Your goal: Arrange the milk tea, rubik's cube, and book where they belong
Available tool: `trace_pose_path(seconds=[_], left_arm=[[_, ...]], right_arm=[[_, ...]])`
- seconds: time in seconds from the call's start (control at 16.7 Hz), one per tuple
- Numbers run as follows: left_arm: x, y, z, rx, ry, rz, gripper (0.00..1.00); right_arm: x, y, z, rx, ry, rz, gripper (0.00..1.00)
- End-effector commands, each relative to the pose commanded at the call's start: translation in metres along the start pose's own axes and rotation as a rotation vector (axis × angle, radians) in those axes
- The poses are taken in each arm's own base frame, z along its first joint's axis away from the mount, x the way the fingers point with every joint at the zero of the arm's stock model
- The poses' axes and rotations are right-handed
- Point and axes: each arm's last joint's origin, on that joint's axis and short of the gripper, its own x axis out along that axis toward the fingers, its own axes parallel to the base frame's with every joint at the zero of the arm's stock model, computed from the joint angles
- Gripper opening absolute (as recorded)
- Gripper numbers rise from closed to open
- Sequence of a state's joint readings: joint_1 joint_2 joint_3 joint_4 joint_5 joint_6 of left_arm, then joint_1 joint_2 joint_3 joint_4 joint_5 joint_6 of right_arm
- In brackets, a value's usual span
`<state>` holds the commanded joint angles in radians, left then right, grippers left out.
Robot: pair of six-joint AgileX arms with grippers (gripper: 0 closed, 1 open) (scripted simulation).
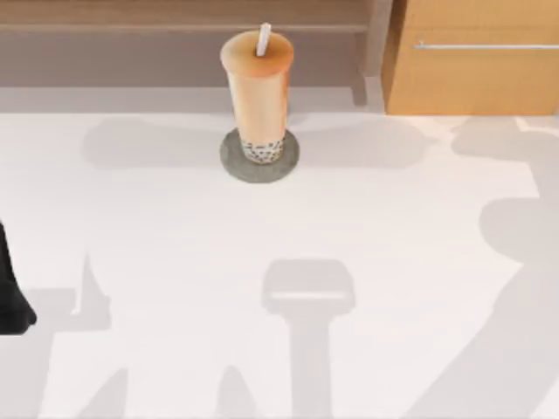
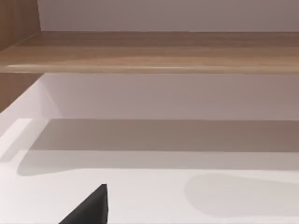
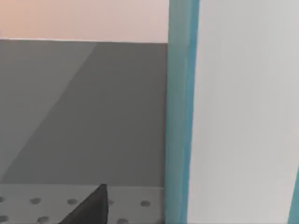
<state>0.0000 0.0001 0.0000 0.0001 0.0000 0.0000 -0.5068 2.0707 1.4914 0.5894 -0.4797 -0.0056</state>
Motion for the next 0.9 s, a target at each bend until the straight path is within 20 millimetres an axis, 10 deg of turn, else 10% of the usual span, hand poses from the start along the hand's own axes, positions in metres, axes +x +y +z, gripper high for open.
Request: trace_pose_path(seconds=[0.6, 0.9], left_arm=[[0.0, 0.0, 0.0, 0.0, 0.0, 0.0, 1.0], [0.0, 0.0, 0.0, 0.0, 0.0, 0.0, 1.0]], right_arm=[[0.028, 0.006, 0.001, 0.003, 0.006, -0.004, 1.0], [0.028, 0.006, 0.001, 0.003, 0.006, -0.004, 0.62]])
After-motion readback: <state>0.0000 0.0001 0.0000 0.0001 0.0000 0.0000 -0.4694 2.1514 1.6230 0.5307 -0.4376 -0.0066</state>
